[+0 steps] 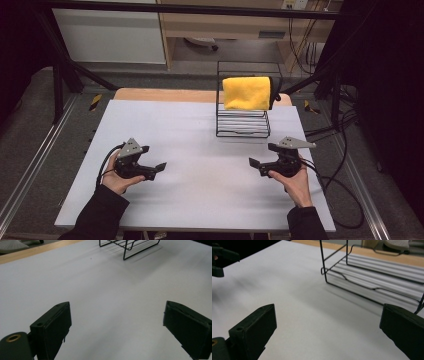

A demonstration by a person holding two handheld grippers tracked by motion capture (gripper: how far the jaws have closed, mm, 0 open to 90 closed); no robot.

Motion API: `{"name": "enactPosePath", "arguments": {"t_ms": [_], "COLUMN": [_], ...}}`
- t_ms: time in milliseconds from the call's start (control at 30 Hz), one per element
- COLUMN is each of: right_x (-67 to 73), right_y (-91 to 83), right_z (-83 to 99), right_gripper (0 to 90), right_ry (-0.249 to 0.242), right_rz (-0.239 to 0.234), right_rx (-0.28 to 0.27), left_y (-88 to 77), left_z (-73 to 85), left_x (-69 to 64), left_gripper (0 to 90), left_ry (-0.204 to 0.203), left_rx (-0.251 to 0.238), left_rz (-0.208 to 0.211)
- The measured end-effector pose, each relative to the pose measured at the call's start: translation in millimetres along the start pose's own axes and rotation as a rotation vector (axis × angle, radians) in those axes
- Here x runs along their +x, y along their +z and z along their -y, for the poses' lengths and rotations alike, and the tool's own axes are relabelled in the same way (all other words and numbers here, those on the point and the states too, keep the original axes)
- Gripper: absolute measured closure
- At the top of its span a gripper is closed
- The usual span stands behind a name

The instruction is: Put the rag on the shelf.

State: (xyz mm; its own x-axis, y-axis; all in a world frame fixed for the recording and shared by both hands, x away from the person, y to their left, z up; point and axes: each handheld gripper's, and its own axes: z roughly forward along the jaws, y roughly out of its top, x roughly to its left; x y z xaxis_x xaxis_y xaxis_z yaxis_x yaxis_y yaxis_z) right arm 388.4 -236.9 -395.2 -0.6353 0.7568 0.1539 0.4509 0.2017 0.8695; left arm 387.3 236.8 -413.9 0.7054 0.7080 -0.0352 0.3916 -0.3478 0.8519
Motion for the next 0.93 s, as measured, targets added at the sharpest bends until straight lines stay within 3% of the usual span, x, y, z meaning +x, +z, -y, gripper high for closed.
{"name": "enactPosePath", "arguments": {"t_ms": [267,467,733,933], "right_x": [-2.6,-7.1,-10.3,-10.6], "right_y": [-1.1,-4.9,-9.6,-9.6], "right_z": [33.3,50.1,59.9,60.6], "right_gripper": [0.5,0.5,0.5,0.5], "right_ry": [-0.007,0.02,0.052,0.044], "right_rz": [-0.003,-0.003,-0.011,-0.01], "right_rx": [0.049,0.066,0.056,0.067], "left_y": [-9.2,-14.0,-16.2,-17.1], "left_z": [26.0,40.4,53.5,55.4], "left_x": [5.7,9.8,9.7,10.3], "left_gripper": [8.0,7.9,7.9,7.9], "left_ry": [-0.009,-0.012,0.0,-0.008], "left_rx": [0.023,0.034,0.052,0.046], "left_rz": [-0.014,-0.033,-0.03,-0.037]}}
